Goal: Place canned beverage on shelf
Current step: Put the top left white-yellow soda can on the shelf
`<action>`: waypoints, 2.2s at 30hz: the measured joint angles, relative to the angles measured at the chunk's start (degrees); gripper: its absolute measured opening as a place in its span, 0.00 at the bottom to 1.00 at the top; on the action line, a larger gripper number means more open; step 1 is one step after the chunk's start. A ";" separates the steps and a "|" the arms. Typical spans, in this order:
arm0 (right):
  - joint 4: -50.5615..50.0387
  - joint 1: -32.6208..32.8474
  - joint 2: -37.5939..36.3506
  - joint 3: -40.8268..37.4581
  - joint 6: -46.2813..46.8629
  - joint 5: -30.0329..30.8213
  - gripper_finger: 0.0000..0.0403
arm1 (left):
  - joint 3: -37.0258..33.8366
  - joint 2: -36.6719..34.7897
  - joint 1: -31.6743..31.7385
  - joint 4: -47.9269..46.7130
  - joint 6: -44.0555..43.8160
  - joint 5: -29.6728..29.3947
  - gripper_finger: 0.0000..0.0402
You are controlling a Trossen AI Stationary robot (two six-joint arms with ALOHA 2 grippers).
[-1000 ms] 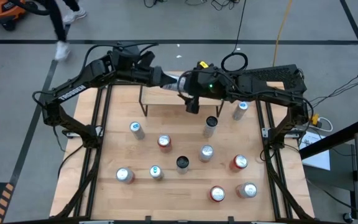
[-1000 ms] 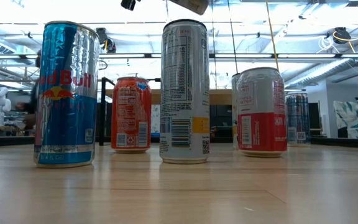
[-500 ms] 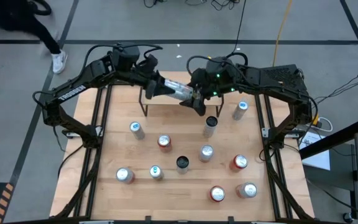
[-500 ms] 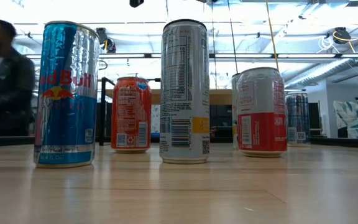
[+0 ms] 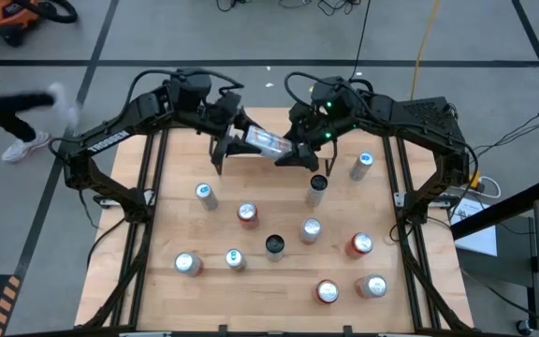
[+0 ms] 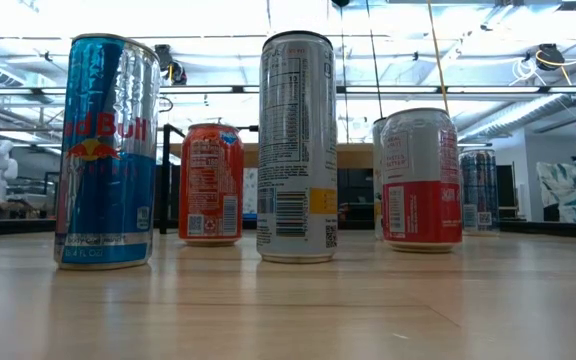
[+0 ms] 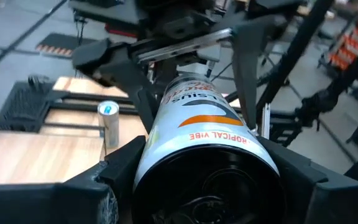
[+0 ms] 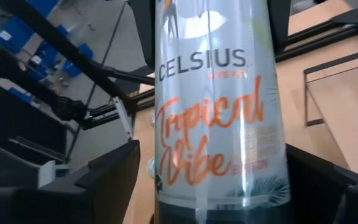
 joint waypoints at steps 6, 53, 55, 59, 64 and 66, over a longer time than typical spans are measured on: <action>0.10 -0.01 0.02 0.00 -0.30 0.06 0.69 | 0.07 0.00 -0.47 0.01 2.40 -0.05 0.63; -2.52 -3.33 -3.10 -0.10 -6.22 3.05 0.56 | 0.13 -7.16 -0.99 9.80 -27.70 -32.25 0.98; 0.61 -3.16 -3.01 -0.09 -5.48 5.49 0.56 | 0.11 -7.87 -1.14 9.74 -28.49 -33.60 0.98; 8.57 -2.02 -1.90 -0.07 -1.87 13.64 0.56 | 0.04 -9.22 -1.17 9.67 -28.61 -37.33 0.98; 13.02 -0.62 -0.26 -0.09 2.48 26.58 0.56 | 0.04 -10.79 -1.15 10.14 -28.58 -41.97 0.98; 15.34 -0.17 0.07 -0.09 2.18 29.86 0.56 | 0.04 -10.84 -1.15 10.64 -28.59 -42.00 0.98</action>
